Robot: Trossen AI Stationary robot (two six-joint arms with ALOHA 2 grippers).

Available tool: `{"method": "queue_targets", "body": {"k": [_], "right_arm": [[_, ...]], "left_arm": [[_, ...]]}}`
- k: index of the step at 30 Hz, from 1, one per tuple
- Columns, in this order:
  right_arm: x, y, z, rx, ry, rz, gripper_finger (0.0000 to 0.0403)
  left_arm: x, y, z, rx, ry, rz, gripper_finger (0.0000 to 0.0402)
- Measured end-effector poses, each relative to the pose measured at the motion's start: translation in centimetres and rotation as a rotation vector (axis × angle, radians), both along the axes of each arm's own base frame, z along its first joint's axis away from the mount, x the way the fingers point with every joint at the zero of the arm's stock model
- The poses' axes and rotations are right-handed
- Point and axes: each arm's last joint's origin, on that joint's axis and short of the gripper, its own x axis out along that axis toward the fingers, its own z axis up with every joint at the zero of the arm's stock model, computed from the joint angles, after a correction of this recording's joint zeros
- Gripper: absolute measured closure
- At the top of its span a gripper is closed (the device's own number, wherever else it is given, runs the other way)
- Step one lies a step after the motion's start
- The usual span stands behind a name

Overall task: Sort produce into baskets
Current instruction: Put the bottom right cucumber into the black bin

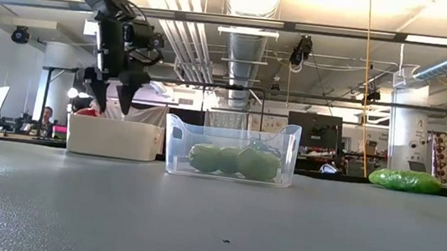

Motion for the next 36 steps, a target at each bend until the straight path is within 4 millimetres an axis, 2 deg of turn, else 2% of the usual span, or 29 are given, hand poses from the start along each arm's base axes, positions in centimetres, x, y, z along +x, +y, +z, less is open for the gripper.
{"method": "queue_targets", "body": {"k": [6, 9, 16, 19, 21, 26, 31, 36], "right_arm": [[0.0, 0.1, 0.0, 0.003, -0.001, -0.002, 0.0038], [-0.1, 0.0, 0.0, -0.004, -0.002, -0.006, 0.0038], [0.0, -0.1, 0.0, -0.029, 0.005, 0.003, 0.0038], [0.0, -0.1, 0.0, -0.034, 0.005, 0.008, 0.0038], [0.0, -0.1, 0.0, -0.035, 0.006, 0.008, 0.0038], [-0.5, -0.3, -0.4, -0.033, 0.063, -0.011, 0.0038], [-1.8, 0.3, -1.8, 0.026, 0.201, -0.040, 0.0038], [-2.8, 2.2, -3.8, 0.117, 0.373, -0.018, 0.0038]], "left_arm": [[-0.5, -1.5, 2.0, -0.054, -0.010, 0.003, 0.0047], [-0.9, -2.1, 1.4, -0.087, -0.016, 0.024, 0.0047], [-1.1, -2.4, -1.8, -0.171, -0.011, 0.026, 0.0047], [-1.0, -2.3, -1.5, -0.163, -0.016, 0.012, 0.0047], [-1.0, -2.4, -0.5, -0.155, -0.028, -0.001, 0.0047], [-1.3, -3.8, 4.5, -0.063, -0.189, -0.052, 0.0047], [-1.2, -7.6, 9.5, 0.088, -0.505, -0.197, 0.0047], [-1.1, -12.6, 12.2, 0.201, -0.688, -0.412, 0.0047]]}}
